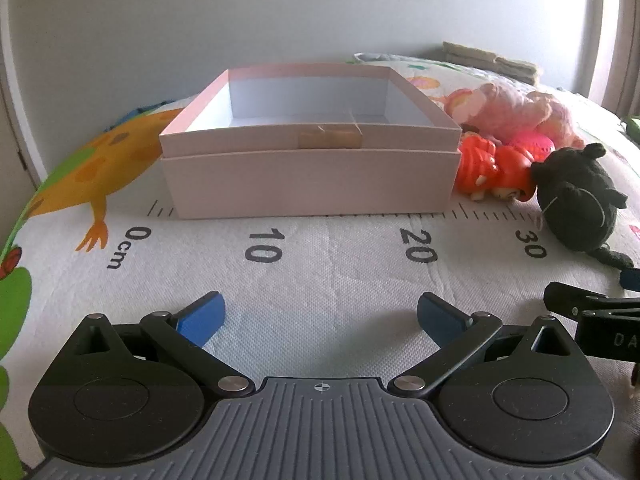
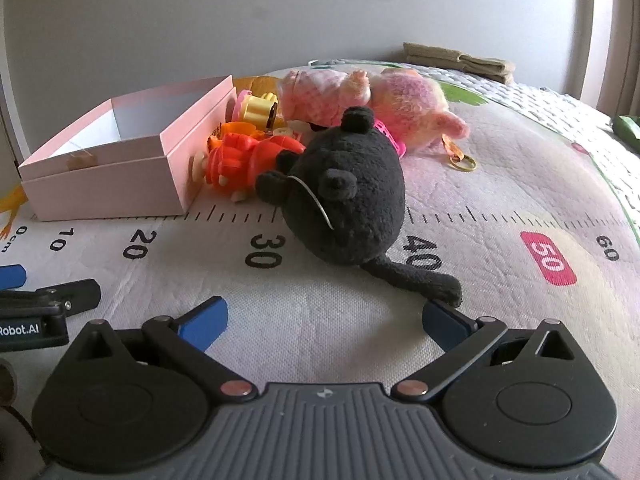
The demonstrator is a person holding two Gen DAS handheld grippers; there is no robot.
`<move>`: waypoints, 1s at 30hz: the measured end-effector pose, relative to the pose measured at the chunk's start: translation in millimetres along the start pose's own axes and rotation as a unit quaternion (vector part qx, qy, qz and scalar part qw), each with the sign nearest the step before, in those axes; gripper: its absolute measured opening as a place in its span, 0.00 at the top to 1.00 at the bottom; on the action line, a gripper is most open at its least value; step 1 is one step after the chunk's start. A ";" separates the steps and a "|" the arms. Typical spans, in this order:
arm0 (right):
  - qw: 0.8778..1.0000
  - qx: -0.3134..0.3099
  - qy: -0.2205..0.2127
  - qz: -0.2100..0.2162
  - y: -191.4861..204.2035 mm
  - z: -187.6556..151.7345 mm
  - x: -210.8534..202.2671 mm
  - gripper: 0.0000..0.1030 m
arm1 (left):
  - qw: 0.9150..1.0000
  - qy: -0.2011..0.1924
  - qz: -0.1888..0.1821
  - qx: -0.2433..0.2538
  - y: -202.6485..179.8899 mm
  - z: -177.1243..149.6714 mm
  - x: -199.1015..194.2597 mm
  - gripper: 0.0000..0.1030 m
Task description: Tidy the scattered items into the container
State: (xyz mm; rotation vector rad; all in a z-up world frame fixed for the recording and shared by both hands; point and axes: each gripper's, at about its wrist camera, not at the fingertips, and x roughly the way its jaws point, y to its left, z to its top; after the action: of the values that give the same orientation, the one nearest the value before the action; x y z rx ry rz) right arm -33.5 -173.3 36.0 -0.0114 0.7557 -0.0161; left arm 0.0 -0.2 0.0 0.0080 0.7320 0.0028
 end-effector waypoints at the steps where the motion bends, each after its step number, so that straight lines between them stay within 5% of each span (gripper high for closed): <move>1: 1.000 0.001 -0.002 0.001 0.1 -0.2 0.1 0.00 | 1.000 -0.001 -0.002 -0.003 -0.3 0.0 0.1 0.00; 30: 1.000 0.006 -0.024 0.007 -0.6 -3.6 -0.8 0.00 | 1.000 -0.008 -0.005 -0.007 0.0 -2.0 -1.6 0.00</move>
State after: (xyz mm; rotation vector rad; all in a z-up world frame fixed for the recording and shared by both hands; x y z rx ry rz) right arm -36.5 -173.8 34.0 0.0049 0.7072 -0.0070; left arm -2.5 -0.2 -0.5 -0.0080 0.7154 -0.0011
